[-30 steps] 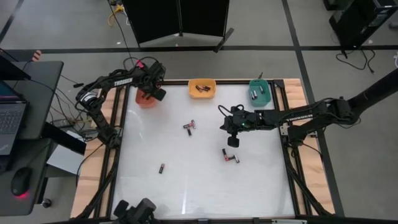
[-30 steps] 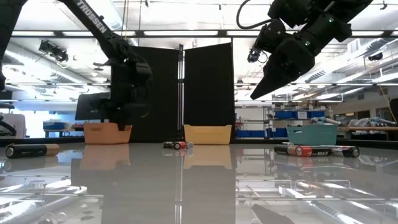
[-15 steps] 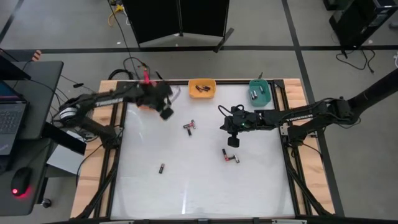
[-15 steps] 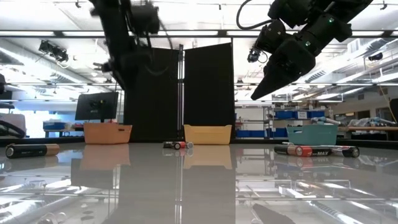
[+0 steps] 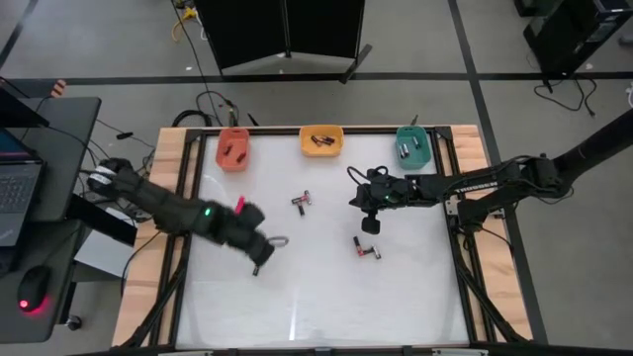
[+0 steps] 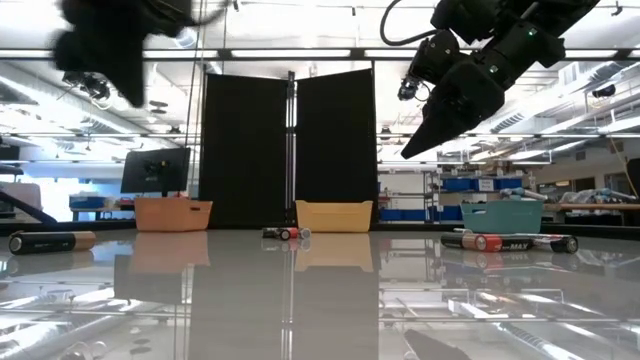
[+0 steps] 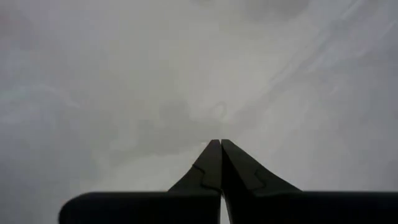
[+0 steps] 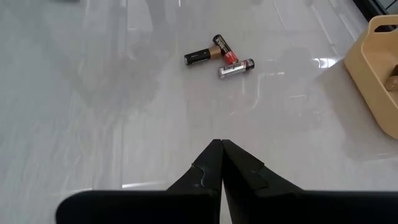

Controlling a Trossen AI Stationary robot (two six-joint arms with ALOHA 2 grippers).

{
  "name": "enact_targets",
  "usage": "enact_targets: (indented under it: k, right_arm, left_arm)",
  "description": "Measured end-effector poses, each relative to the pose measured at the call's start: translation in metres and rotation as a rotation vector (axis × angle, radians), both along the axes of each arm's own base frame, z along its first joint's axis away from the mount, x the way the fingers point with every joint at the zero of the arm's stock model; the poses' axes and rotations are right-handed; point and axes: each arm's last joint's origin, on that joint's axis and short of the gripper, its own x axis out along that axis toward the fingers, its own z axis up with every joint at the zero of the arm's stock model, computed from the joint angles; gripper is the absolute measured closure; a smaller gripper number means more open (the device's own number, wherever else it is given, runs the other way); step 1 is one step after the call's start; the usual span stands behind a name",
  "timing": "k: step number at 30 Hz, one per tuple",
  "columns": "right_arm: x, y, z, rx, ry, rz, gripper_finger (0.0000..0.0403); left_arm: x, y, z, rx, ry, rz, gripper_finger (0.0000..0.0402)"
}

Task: Sort batteries
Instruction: Put the black battery into the green bin

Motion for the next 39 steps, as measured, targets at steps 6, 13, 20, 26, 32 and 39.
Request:
enact_targets:
  k: [6,13,20,26,32,39]
  right_arm:
    - [0.000,0.000,0.000,0.000,-0.007,0.000,0.0383]
    - [-0.001,-0.002,0.000,0.027,-0.003,-0.070,0.0383]
    - [-0.024,-0.028,-0.016,0.091,0.183,-0.503,0.0372]
    - [-0.038,-0.044,-0.031,0.160,0.194,-0.665,0.0317]
    - [-0.048,-0.048,-0.043,0.227,0.196,-0.770,0.0259]
    - [-0.049,-0.046,-0.048,0.284,0.185,-0.775,0.0242]
  left_arm:
    - [-0.007,-0.040,-0.017,-0.111,0.059,0.126,0.0395]
    - [0.003,-0.059,-0.046,-0.106,0.143,0.154,0.0374]
    - [0.010,-0.060,-0.051,-0.101,0.121,0.128,0.0330]
    - [0.022,-0.047,-0.049,0.041,0.023,0.063,0.0322]
    - [0.045,-0.017,-0.045,0.259,-0.056,-0.058,0.0386]
    - [0.075,0.022,-0.047,0.316,-0.160,-0.218,0.0397]
